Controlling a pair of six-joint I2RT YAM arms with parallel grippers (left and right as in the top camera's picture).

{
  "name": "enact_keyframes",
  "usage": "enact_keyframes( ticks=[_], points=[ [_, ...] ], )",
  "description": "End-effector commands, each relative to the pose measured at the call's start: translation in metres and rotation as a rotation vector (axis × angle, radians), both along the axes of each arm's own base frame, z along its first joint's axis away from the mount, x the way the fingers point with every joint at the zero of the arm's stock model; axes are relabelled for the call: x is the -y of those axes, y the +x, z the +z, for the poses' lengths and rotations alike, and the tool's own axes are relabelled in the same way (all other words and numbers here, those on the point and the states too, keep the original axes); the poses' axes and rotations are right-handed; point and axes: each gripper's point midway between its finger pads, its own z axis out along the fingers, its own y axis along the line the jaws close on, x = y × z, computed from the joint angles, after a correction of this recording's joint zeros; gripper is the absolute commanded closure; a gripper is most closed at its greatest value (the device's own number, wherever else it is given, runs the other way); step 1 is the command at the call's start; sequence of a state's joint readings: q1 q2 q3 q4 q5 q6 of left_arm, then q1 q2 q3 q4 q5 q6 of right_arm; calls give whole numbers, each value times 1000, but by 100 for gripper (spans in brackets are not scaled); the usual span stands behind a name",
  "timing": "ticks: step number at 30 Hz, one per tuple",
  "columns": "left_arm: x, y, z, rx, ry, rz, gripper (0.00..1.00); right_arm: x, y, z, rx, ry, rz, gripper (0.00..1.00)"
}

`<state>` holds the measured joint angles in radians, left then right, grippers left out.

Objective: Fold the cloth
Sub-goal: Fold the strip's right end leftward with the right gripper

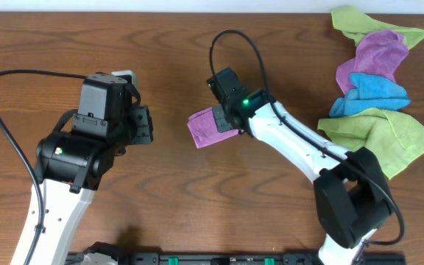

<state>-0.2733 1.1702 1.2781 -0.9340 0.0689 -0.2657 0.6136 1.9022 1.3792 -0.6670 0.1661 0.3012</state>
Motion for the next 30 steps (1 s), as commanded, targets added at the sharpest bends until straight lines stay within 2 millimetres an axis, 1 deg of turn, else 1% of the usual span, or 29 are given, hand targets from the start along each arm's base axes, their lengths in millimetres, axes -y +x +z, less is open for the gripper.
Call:
enact_keyframes(
  ticks=[1, 3, 5, 11, 16, 17, 18, 19, 20, 21, 22, 24, 26, 27, 30],
  points=[
    [1, 0, -1, -5, -6, 4, 94, -10, -1, -14, -13, -26, 70, 99],
    [1, 0, 0, -3, -6, 4, 94, -14, -4, -20, -25, -29, 82, 99],
    [1, 1, 0, 1, -6, 4, 94, -18, -6, -22, -28, -31, 92, 99],
    [1, 2, 1, 4, -8, 4, 94, -35, -16, -21, -12, -57, 190, 99],
    [1, 2, 1, 4, -8, 4, 94, -44, -18, -18, 29, -88, 212, 99],
    [1, 2, 1, 4, -8, 4, 94, -50, -19, -18, 28, -64, 218, 88],
    [1, 2, 1, 4, -8, 4, 94, -61, -23, -17, 13, -10, 242, 73],
    [1, 2, 1, 4, -8, 4, 94, -85, -34, -15, -33, 110, 304, 69],
    [1, 2, 1, 4, -8, 4, 94, -105, -45, -10, -74, 212, 370, 65],
    [1, 2, 1, 4, -8, 4, 94, -115, -52, -7, -96, 265, 415, 60],
    [1, 2, 1, 4, -8, 4, 94, -122, -57, -4, -111, 303, 452, 54],
    [1, 2, 1, 3, -8, 4, 94, -122, -58, -4, -120, 317, 456, 50],
    [1, 1, 0, 0, -7, 4, 94, -115, -52, -3, -121, 318, 432, 43],
    [1, 1, 0, 0, -7, 4, 94, -111, -49, -3, -123, 316, 421, 44],
    [1, 1, 0, -1, -4, 5, 94, -95, -35, 0, -127, 330, 340, 52]
  ],
)
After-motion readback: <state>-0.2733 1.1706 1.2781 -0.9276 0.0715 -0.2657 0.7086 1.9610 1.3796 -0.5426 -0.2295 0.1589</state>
